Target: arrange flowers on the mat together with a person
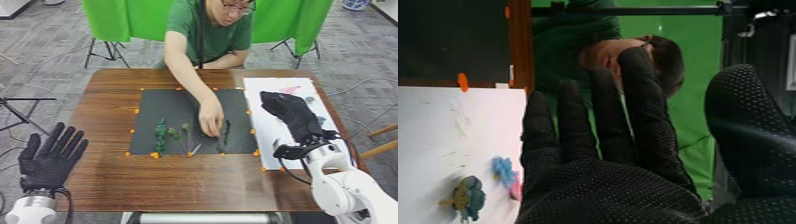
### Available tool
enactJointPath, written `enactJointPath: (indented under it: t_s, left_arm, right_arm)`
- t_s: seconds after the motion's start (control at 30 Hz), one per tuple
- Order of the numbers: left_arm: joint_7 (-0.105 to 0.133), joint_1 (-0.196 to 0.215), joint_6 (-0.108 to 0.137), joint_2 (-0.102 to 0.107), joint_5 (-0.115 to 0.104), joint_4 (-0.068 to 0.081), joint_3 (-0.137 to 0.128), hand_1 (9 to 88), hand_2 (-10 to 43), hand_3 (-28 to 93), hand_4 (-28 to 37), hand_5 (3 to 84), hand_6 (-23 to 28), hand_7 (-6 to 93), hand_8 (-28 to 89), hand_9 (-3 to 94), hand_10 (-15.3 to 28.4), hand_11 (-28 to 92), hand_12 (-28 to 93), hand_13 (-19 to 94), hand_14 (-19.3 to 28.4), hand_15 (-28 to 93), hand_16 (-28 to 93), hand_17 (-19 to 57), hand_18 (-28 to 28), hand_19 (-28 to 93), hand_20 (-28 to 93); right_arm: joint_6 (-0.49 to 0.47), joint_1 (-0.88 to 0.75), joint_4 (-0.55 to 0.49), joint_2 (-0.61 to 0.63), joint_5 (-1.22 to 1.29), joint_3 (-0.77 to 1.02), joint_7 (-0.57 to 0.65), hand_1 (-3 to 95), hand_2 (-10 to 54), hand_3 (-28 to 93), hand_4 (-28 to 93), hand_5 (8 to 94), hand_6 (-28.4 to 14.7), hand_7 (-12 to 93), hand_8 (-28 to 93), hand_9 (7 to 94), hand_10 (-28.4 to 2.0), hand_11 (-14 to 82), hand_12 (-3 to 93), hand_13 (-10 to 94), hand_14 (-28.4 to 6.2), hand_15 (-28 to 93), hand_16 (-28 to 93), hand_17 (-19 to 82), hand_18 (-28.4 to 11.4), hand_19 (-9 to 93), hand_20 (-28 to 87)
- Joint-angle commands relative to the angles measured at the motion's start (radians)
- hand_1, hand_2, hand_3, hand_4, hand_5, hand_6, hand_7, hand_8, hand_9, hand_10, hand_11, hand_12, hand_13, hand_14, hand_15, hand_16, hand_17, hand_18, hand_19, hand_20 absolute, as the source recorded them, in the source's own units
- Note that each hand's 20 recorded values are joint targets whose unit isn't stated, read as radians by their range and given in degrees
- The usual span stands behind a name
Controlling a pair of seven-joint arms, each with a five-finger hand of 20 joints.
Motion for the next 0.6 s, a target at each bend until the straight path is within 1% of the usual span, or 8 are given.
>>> enactJointPath:
  t_s: [0.03, 0.3, 0.43, 0.47, 0.5, 0.53, 0.57, 0.6]
  left_arm:
    - [-0.001, 0.007, -0.006, -0.008, 0.007, 0.004, -0.003, 25.6, 10.5, 71, -28.3, 40.6, 7.4, 4.7, -8, 36.4, 13.2, 14, 5, 26, 13.1, 24, -8, -2.3, 10.2, 22, 10]
    - [0.009, 0.008, -0.024, -0.01, 0.009, 0.005, -0.001, 25.5, 10.4, 71, -28.3, 40.5, 7.3, 4.6, -8, 36.3, 13.2, 13, 5, 26, 12.9, 23, -8, -2.3, 10.2, 22, 10]
    - [0.057, -0.006, -0.041, 0.005, -0.026, 0.009, 0.024, 23.9, 11.0, 71, -28.3, 40.5, 7.1, 4.6, -8, 36.3, 13.2, 13, 5, 26, 12.6, 23, -8, -2.0, 10.0, 21, 10]
    - [0.078, -0.012, -0.036, 0.013, -0.035, 0.007, 0.035, 22.2, 11.9, 70, -28.3, 40.5, 7.0, 4.5, -8, 36.3, 13.2, 13, 5, 26, 12.6, 22, -8, -1.7, 9.7, 21, 10]
    - [0.108, -0.021, -0.013, 0.024, -0.043, 0.001, 0.049, 20.9, 12.9, 69, -28.3, 40.5, 7.0, 4.5, -8, 36.4, 13.2, 13, 5, 26, 12.5, 22, -8, -1.4, 9.3, 20, 10]
    - [0.132, -0.038, 0.023, 0.034, -0.034, -0.003, 0.065, 20.2, 13.9, 66, -28.3, 40.6, 6.9, 4.5, -8, 36.7, 13.3, 13, 5, 26, 12.4, 22, -8, -0.9, 9.0, 19, 10]
    - [0.14, -0.049, 0.028, 0.042, -0.005, -0.001, 0.074, 20.6, 14.4, 64, -28.3, 40.9, 6.9, 4.5, -8, 36.9, 13.3, 13, 5, 26, 12.3, 22, -8, -0.6, 8.8, 19, 10]
    - [0.15, -0.065, 0.04, 0.057, 0.012, 0.0, 0.088, 21.8, 14.6, 61, -28.3, 41.1, 6.8, 4.6, -9, 37.0, 13.2, 13, 5, 26, 12.0, 21, -8, 0.0, 8.2, 17, 9]
  right_arm:
    - [-0.004, 0.002, 0.001, 0.018, -0.049, 0.006, -0.014, 27.1, 4.7, 74, -22, 55.5, -2.0, 15, -12, 45.0, -12.6, 5.2, 10.8, 31, -11.7, 10, 8, 18, -11.2, 7, 21]
    - [0.006, 0.003, 0.003, 0.016, -0.321, 0.027, -0.001, 29.7, -4.4, 75, -22, 52.9, -1.1, 16, -12, 43.4, -11.3, 5.0, 11.0, 30, -10.4, 10, 8, 18, -10.8, 6, 20]
    - [0.031, 0.014, 0.003, 0.032, -0.467, 0.017, 0.03, 31.7, -7.1, 76, -22, 51.7, -0.7, 17, -13, 42.5, -11.0, 4.9, 11.1, 29, -10.6, 10, 8, 18, -10.7, 6, 21]
    - [0.032, 0.019, 0.004, 0.03, -0.5, 0.015, 0.043, 32.1, -7.7, 76, -22, 51.4, -0.6, 17, -13, 42.3, -10.9, 4.9, 11.2, 29, -10.7, 10, 9, 18, -10.9, 6, 21]
    - [0.042, 0.025, 0.005, 0.037, -0.53, 0.007, 0.057, 32.7, -8.3, 76, -22, 50.8, -0.5, 17, -13, 42.1, -10.8, 4.9, 11.3, 29, -11.0, 10, 9, 18, -11.1, 6, 21]
    - [0.047, 0.024, 0.005, 0.035, -0.569, 0.006, 0.07, 33.0, -8.5, 76, -22, 50.6, -0.5, 17, -13, 42.0, -10.7, 4.9, 11.4, 29, -11.1, 10, 9, 18, -11.2, 7, 21]
    - [0.046, 0.027, 0.008, 0.034, -0.613, 0.006, 0.081, 33.6, -8.7, 76, -23, 50.4, -0.4, 17, -13, 41.8, -10.7, 4.9, 11.5, 29, -11.2, 10, 9, 18, -11.6, 7, 21]
    - [0.049, 0.022, 0.005, 0.034, -0.658, 0.008, 0.1, 34.4, -9.0, 76, -23, 50.2, -0.4, 18, -13, 41.7, -10.5, 4.8, 11.5, 29, -11.2, 10, 9, 18, -11.9, 8, 22]
